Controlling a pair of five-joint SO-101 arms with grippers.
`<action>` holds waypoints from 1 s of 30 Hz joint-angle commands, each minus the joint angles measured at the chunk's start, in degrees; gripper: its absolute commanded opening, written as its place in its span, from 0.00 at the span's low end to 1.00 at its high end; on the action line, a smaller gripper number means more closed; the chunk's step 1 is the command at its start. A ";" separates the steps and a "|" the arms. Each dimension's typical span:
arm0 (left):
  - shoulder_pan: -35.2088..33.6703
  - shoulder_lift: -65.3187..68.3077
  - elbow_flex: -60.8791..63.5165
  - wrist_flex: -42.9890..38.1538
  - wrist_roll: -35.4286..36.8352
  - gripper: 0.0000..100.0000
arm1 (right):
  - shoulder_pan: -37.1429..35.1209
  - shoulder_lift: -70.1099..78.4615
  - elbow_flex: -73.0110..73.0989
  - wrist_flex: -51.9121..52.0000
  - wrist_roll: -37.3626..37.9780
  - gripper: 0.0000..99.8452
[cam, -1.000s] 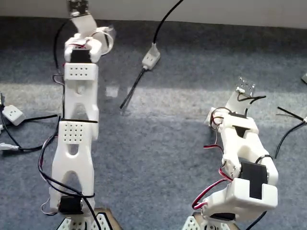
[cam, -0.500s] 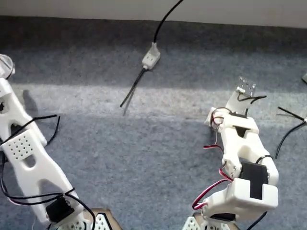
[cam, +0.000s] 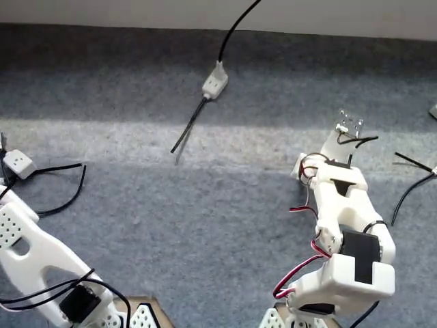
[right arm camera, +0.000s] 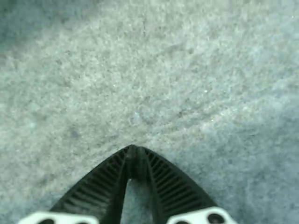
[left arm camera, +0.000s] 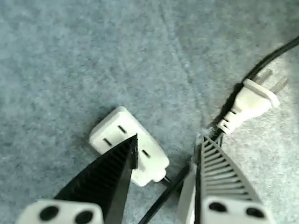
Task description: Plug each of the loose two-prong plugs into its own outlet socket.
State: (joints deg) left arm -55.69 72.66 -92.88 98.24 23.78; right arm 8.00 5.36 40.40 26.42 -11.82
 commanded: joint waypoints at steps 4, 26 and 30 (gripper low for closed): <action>-5.76 -2.86 -2.51 2.46 10.64 0.21 | -0.40 -0.22 -2.07 -1.10 -0.18 0.01; -1.89 -2.42 8.48 2.37 15.38 0.21 | -0.40 -0.22 -1.98 -1.10 -0.18 0.01; -1.98 -2.42 8.48 2.46 17.58 0.21 | -0.40 -0.22 -1.98 -1.10 -0.18 0.01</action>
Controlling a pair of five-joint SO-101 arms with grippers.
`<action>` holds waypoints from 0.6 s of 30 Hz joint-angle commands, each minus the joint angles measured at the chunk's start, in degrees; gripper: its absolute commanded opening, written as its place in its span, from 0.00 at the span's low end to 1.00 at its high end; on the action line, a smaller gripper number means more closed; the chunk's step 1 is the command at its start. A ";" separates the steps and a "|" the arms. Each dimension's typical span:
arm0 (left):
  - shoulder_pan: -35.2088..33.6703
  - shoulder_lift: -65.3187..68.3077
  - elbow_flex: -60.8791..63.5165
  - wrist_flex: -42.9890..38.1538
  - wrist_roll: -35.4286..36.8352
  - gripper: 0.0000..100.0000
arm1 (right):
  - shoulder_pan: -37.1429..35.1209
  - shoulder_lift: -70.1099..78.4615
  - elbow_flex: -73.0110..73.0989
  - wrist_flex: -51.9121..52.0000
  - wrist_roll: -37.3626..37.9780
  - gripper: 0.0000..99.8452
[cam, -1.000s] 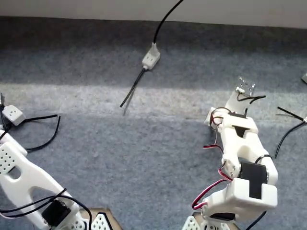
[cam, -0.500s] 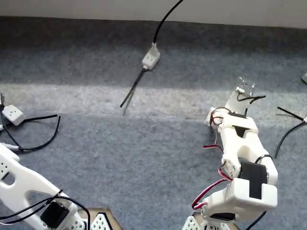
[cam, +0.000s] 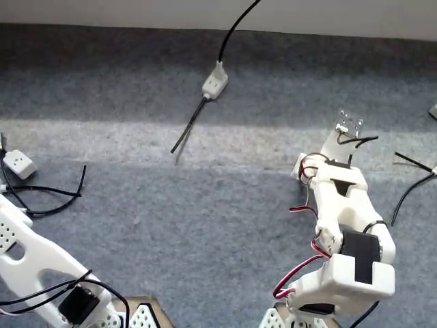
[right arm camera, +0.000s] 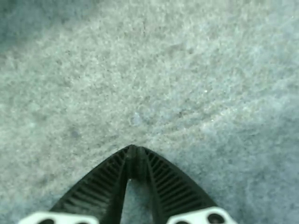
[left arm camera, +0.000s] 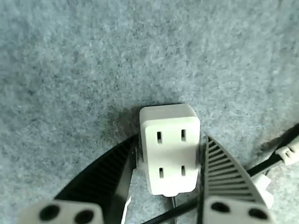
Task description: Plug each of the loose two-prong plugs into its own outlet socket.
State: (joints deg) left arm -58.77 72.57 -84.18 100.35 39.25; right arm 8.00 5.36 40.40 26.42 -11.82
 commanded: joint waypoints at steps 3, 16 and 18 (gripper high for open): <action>1.19 -2.59 -0.48 0.35 1.93 0.15 | -0.40 -0.22 -1.98 -1.10 -0.18 0.01; 3.47 -3.03 -12.44 -2.99 -1.76 0.01 | -0.40 -0.22 -1.98 -1.10 -0.18 0.01; 3.82 -5.85 -11.12 -9.76 -0.53 0.01 | -0.40 -0.22 -1.98 -1.10 -0.18 0.01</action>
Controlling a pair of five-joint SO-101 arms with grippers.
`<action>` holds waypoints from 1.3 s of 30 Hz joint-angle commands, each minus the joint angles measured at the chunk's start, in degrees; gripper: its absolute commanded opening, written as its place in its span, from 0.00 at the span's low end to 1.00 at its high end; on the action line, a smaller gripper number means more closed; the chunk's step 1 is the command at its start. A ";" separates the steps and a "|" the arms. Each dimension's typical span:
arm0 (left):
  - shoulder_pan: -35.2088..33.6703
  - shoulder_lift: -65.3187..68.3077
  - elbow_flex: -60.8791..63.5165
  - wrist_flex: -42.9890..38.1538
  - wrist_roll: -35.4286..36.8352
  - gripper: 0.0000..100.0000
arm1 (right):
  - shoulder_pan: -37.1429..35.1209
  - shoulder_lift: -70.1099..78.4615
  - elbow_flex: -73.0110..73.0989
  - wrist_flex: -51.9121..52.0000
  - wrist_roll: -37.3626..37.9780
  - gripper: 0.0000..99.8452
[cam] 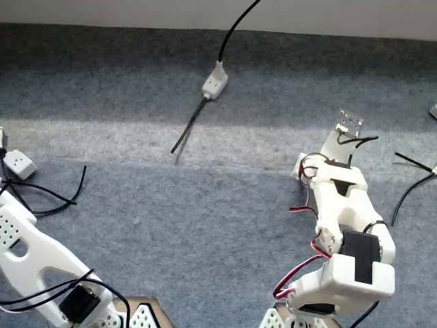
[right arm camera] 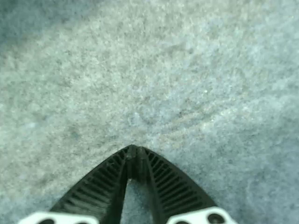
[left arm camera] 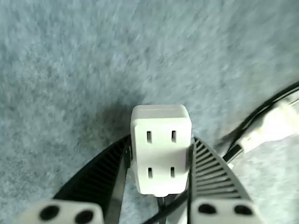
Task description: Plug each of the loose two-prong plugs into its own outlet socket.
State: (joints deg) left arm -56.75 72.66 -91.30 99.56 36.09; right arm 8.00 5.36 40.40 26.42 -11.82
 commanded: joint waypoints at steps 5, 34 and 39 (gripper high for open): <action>1.45 -12.53 -4.00 -24.53 2.64 0.01 | -0.40 -0.22 -1.98 -1.10 -0.18 0.01; 56.04 -33.27 0.75 2.73 -33.32 0.01 | 3.56 -0.40 -2.33 -1.10 -0.70 0.01; 65.01 -33.54 11.82 2.73 -33.32 0.01 | 3.47 -0.40 -2.42 -1.10 -0.70 0.01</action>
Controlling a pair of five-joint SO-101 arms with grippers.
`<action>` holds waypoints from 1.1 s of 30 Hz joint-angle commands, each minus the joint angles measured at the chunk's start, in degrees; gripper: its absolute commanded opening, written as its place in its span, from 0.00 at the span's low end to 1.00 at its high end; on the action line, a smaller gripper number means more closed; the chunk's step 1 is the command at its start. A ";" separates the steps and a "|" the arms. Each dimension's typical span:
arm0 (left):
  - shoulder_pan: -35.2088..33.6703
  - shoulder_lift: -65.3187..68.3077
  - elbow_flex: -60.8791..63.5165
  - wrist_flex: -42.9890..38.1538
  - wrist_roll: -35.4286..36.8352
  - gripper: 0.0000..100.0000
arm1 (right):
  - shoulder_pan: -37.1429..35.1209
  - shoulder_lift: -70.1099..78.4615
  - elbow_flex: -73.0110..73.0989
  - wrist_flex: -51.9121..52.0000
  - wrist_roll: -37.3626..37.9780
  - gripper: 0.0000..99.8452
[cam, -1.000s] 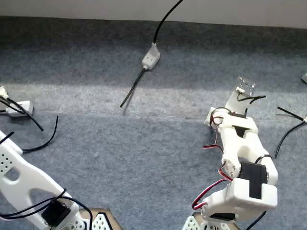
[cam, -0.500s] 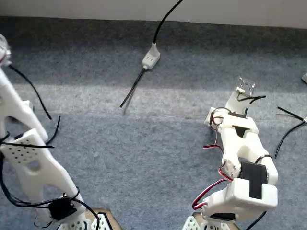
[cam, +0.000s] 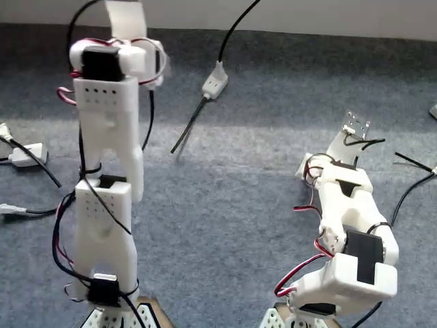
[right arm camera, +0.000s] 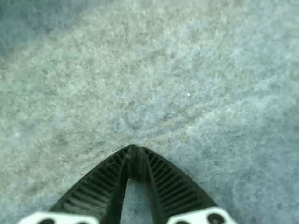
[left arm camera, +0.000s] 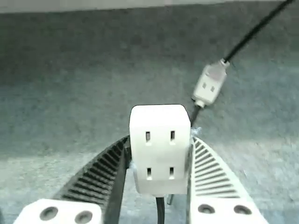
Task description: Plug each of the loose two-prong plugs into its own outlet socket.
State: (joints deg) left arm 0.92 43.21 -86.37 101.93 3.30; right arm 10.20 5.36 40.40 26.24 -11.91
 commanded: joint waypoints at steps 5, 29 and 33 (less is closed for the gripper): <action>12.88 -4.09 18.33 0.26 -0.44 0.01 | 1.19 -0.40 -2.42 -0.92 -0.62 0.01; 32.66 -3.38 51.74 -15.03 -0.44 0.04 | 1.10 -0.31 -2.42 -0.92 -0.62 0.01; 31.52 -3.38 54.99 -16.97 5.01 0.12 | 1.10 -0.31 -2.42 -0.92 -0.62 0.01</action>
State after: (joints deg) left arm 33.27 43.30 -32.92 86.99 3.21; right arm 10.20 5.36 40.40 26.24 -11.91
